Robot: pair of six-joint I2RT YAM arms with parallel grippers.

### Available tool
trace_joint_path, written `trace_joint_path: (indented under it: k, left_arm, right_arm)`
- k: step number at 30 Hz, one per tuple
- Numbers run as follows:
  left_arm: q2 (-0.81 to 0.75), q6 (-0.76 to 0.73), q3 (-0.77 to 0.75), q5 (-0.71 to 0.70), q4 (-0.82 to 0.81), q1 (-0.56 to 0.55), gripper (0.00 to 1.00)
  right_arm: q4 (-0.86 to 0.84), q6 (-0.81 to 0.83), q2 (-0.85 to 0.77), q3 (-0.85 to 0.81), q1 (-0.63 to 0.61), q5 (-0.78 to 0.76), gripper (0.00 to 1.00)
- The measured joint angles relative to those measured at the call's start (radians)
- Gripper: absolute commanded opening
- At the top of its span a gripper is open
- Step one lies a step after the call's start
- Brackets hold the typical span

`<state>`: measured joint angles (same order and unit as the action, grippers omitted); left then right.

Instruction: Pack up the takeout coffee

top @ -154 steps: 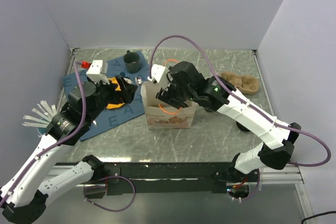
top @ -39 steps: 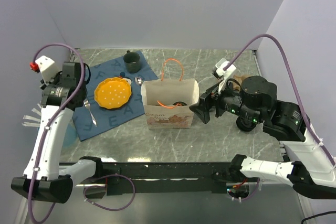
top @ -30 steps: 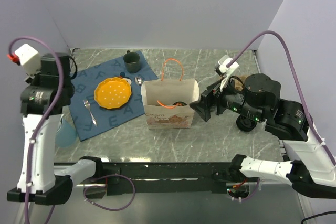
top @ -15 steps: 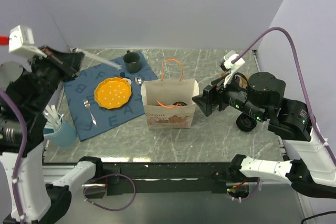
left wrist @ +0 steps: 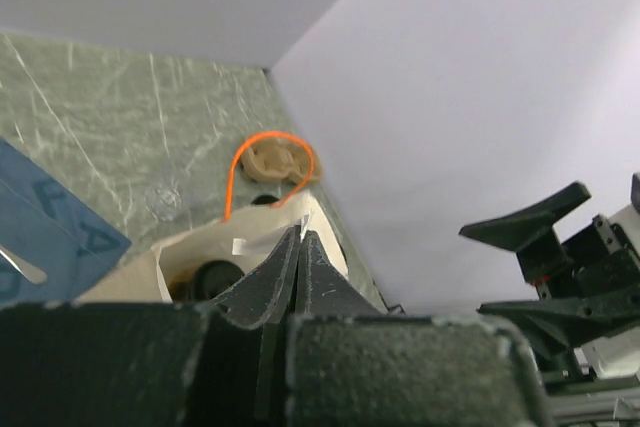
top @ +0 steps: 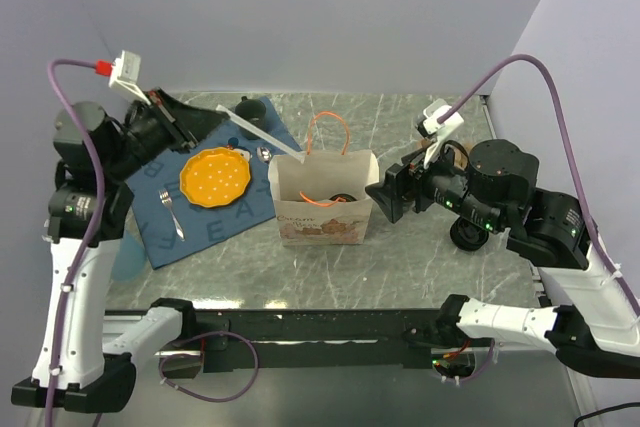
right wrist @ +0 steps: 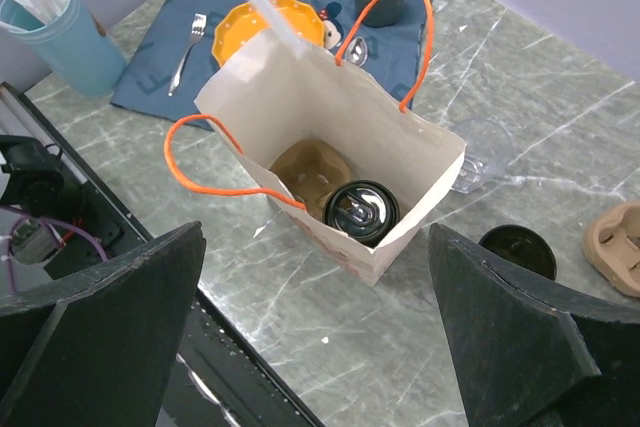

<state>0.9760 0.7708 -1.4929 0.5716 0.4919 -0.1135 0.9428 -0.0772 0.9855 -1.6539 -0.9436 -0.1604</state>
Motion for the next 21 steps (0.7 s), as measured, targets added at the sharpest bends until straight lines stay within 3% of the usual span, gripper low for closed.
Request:
trace_joint_path:
  k: [8,9,11,12,14,21]
  left_arm:
    - [-0.053,0.054,0.211,0.044,-0.088,-0.064,0.02]
    - [-0.049,0.054,0.221,0.044,-0.088,-0.073,0.15]
    - [-0.038,0.052,0.233,0.044,-0.086,-0.088,0.28]
    - [-0.031,0.045,0.234,0.044,-0.085,-0.092,0.44]
    - [-0.011,0.027,0.232,0.043,-0.077,-0.097,0.62]
    - [0.079,-0.080,0.093,-0.002,0.061,-0.098,0.99]
  right_arm:
    - [0.000,0.001,-0.010,0.012,0.000,-0.010,1.00]
    - [0.000,0.000,-0.011,0.013,0.000,-0.011,1.00]
    - [0.002,0.000,-0.014,0.019,0.000,-0.011,1.00]
    - [0.003,0.000,-0.015,0.020,0.000,-0.012,1.00]
    - [0.003,-0.001,-0.014,0.020,0.000,-0.012,1.00]
    - [0.023,-0.016,0.000,0.008,0.000,-0.011,1.00]
